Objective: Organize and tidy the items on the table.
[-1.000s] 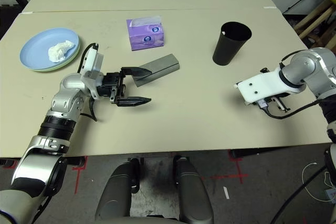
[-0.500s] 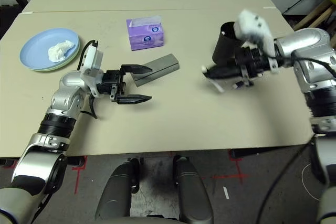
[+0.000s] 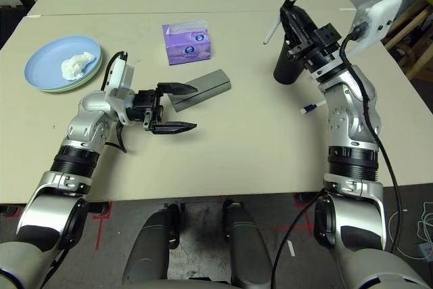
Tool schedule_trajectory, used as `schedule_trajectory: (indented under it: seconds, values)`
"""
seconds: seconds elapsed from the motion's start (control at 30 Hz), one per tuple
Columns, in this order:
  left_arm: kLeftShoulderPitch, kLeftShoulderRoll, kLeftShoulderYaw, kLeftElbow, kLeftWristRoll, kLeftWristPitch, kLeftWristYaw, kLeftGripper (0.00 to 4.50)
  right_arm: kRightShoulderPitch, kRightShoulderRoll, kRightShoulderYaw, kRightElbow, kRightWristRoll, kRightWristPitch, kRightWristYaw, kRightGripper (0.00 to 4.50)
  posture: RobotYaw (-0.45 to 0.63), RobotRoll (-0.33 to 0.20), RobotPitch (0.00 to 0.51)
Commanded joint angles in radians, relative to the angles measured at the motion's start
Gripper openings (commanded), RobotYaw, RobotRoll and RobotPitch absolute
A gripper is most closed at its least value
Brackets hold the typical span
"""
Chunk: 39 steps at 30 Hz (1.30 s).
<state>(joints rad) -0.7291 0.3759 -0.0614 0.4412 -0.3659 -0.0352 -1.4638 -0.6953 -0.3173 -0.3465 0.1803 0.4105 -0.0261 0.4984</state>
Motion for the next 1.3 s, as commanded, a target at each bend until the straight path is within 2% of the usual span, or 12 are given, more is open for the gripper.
schedule_trajectory:
  seconds: [0.03,0.27,0.6,0.87,1.07,1.23,1.3]
  values:
    - [-0.003,0.003,-0.018,0.004,0.012,-0.010,-0.006,4.50,-0.020,0.000,-0.041,0.012,-0.021,-0.047,-0.111,0.42,0.02,0.000,0.234]
    - [0.000,0.006,-0.014,0.003,0.014,-0.012,-0.007,4.50,-0.018,-0.036,-0.038,0.025,-0.091,-0.069,-0.249,0.42,0.02,0.000,0.228]
    - [-0.005,0.003,-0.014,0.006,0.013,-0.014,-0.006,4.50,0.080,-0.051,0.012,-0.034,-0.087,0.112,-0.275,0.42,0.02,0.000,0.226]
    - [-0.006,0.003,-0.015,0.007,0.014,-0.015,-0.006,4.50,0.088,-0.068,0.031,-0.053,-0.095,0.198,-0.289,0.42,0.03,0.000,0.221]
    - [-0.005,0.005,-0.014,0.005,0.015,-0.016,-0.004,4.50,0.074,-0.076,0.031,-0.060,-0.088,0.221,-0.276,2.49,0.03,0.000,0.221]
    - [-0.005,0.004,-0.014,0.006,0.016,-0.017,-0.003,4.50,0.056,-0.077,0.026,-0.051,-0.074,0.200,-0.249,4.44,0.03,0.000,0.222]
    - [-0.005,0.004,-0.013,0.006,0.016,-0.017,-0.003,4.50,0.045,-0.072,0.024,-0.051,-0.045,0.188,-0.210,4.48,0.03,0.000,0.222]
